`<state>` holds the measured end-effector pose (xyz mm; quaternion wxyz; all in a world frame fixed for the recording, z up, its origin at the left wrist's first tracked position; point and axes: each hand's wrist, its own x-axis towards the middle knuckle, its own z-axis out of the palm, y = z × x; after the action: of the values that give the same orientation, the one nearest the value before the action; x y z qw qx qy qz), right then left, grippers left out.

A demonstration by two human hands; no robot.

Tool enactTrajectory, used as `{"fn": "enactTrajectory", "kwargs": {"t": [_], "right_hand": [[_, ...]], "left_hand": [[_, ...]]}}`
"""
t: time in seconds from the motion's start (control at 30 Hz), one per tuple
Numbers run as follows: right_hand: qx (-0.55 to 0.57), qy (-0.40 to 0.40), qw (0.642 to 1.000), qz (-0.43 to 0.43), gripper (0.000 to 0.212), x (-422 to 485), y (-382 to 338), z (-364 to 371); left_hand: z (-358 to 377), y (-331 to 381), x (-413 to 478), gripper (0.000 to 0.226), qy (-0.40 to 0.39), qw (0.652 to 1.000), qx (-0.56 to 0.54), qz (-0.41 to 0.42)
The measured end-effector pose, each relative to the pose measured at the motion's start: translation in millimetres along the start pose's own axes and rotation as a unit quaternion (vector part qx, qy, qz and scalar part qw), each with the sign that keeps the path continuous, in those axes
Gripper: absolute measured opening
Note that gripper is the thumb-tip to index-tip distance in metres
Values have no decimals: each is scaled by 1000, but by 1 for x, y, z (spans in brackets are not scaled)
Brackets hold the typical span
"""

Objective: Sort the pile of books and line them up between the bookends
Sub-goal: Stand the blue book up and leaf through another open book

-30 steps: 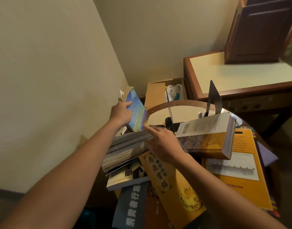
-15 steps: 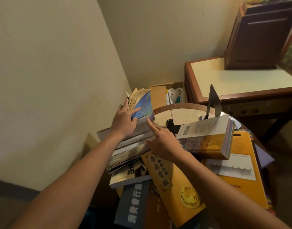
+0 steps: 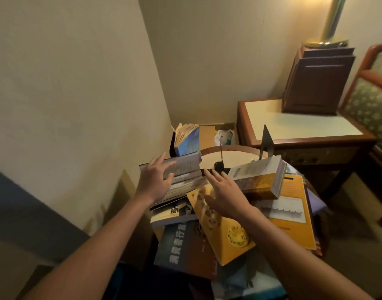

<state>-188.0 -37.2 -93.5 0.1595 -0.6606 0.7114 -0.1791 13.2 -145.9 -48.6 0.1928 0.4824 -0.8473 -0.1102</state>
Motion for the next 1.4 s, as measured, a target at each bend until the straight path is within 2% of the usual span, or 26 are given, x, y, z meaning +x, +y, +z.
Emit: {"fn": "enactTrajectory", "kwargs": {"t": [0.23,0.37,0.5,0.77,0.9,1.13,1.4], "right_hand": [[-21,-38,999,33,79,-33,-3,22],[-28,-63,996,55,73,-40,-7,32],[-37,-55,996,58,69,-38,-5,39],[-55,-54,995,60,66,-27,-4,52],[-53,-55,996,40,67,-12,-15,53],[-99,-22,993,-55,70,21,-58,63],[-103,35,991,-75,59,47,-57,75]], "left_hand": [[-6,-29,-14,48,-59,994,85,-28],[-16,-47,4,52,-98,982,155,-36],[-20,-59,27,54,-149,970,187,-38],[-9,-60,41,31,-185,974,133,-14],[0,-65,43,37,-191,979,71,-27],[4,-68,42,47,-167,985,3,-32],[0,-85,43,55,-141,986,-86,-28]]}}
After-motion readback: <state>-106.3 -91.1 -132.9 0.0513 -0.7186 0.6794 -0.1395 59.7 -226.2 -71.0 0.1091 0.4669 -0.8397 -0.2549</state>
